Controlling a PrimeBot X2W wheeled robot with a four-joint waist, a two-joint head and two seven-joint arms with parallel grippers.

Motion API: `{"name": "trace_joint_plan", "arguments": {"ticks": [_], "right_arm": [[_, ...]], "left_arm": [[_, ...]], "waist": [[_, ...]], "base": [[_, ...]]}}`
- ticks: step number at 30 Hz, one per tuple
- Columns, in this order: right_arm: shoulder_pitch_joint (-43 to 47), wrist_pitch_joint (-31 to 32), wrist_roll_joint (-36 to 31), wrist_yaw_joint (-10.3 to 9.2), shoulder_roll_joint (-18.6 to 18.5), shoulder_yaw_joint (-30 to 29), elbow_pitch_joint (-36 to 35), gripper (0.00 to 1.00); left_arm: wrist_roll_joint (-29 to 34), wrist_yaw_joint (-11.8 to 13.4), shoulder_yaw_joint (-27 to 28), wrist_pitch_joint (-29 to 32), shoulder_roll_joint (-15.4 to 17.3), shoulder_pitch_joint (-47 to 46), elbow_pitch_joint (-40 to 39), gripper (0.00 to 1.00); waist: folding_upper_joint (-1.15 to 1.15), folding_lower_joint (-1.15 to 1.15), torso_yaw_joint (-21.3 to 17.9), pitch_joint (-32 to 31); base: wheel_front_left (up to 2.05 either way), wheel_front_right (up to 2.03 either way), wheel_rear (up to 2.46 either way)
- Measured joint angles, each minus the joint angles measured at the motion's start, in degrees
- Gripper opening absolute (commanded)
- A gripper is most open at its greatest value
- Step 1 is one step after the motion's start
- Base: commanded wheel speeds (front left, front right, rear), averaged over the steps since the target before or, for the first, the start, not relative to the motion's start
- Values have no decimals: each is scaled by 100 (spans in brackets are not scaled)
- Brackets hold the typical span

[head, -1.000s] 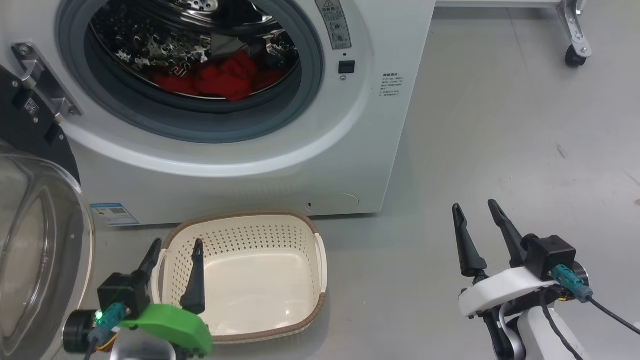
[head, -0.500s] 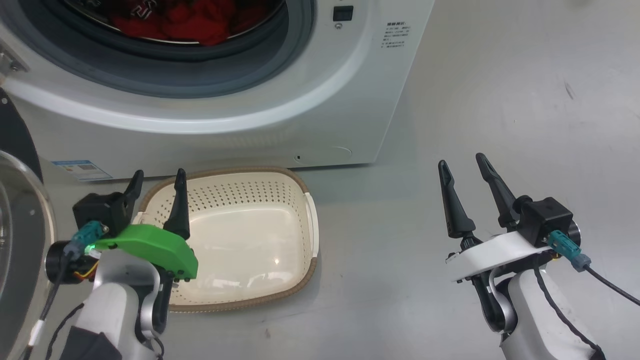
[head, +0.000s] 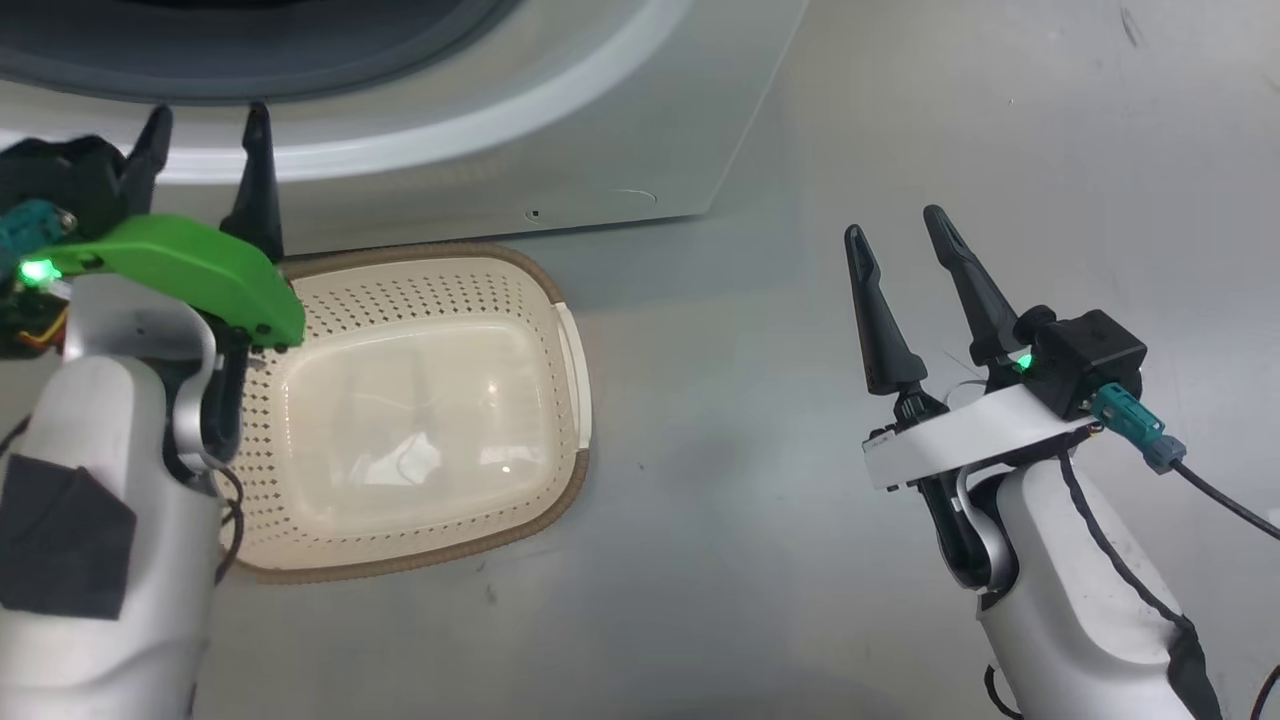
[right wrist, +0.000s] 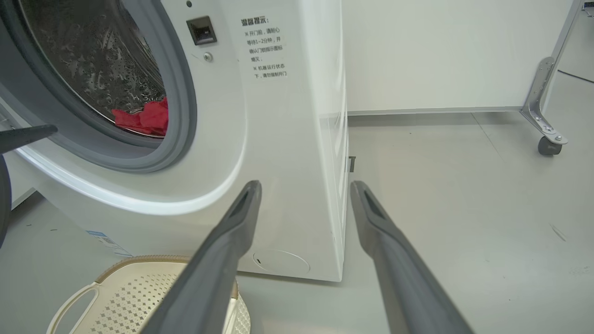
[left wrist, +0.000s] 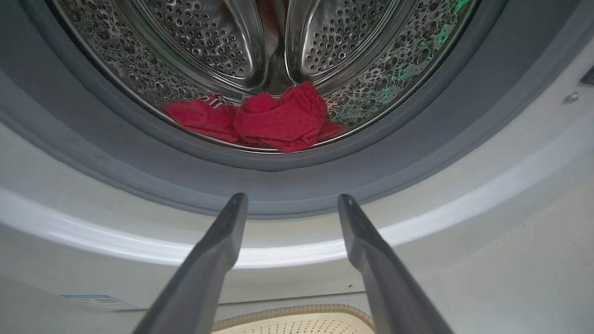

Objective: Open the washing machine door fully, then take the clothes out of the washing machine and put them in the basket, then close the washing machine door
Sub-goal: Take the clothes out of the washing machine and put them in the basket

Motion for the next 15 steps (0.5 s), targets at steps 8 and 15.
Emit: {"name": "trace_joint_plan", "arguments": {"ticks": [8,15], "right_arm": [[-232,0,390,-1,-4,350,-43,100],[-327,0,656,-53,-3,599,-78,100]], "left_arm": [[63,-114,124,387,397,-1154,393,100],[64,-114,310,602,678,-1740,738,100]], "waist": [[0,0,-419,388],[0,0,-750,572]], "base": [[0,0,0],[0,0,0]]}}
